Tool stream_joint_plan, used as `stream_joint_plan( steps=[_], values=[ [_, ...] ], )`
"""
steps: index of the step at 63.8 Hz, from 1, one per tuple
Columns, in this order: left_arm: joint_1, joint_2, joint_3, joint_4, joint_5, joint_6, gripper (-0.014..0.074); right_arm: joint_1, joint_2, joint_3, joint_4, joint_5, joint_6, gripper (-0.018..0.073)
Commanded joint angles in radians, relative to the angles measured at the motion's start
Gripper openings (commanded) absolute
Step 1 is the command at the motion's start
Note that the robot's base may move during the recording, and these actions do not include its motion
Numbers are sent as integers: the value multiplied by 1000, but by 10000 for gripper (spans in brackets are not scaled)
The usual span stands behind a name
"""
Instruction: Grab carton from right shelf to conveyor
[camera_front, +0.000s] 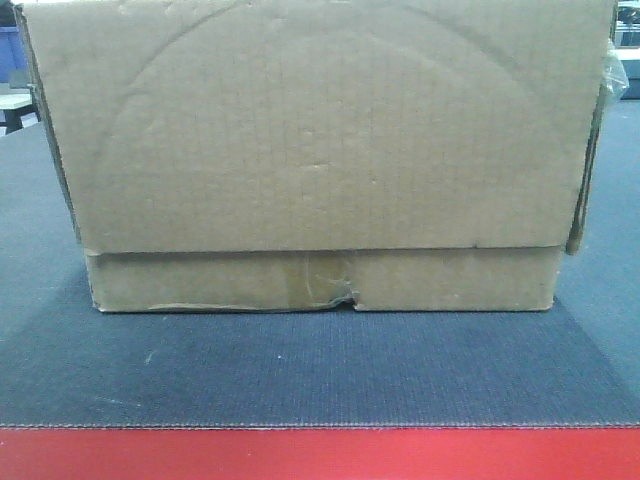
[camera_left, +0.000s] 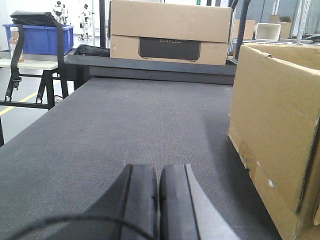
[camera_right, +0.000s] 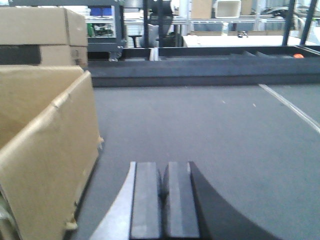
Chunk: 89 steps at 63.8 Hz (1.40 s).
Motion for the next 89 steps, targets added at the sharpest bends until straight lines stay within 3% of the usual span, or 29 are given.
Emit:
stream_joint_plan(
  steps=[1, 20, 89],
  values=[
    [2, -6, -3, -5, -15, 4, 15, -11, -49, 76, 12, -64, -16, -73],
    [2, -6, -3, -5, -15, 4, 15, -9, -280, 320, 12, -135, -16, -73],
    [2, -6, -3, -5, -18, 4, 15, 6, -280, 320, 15, -119, -16, -73]
  ],
)
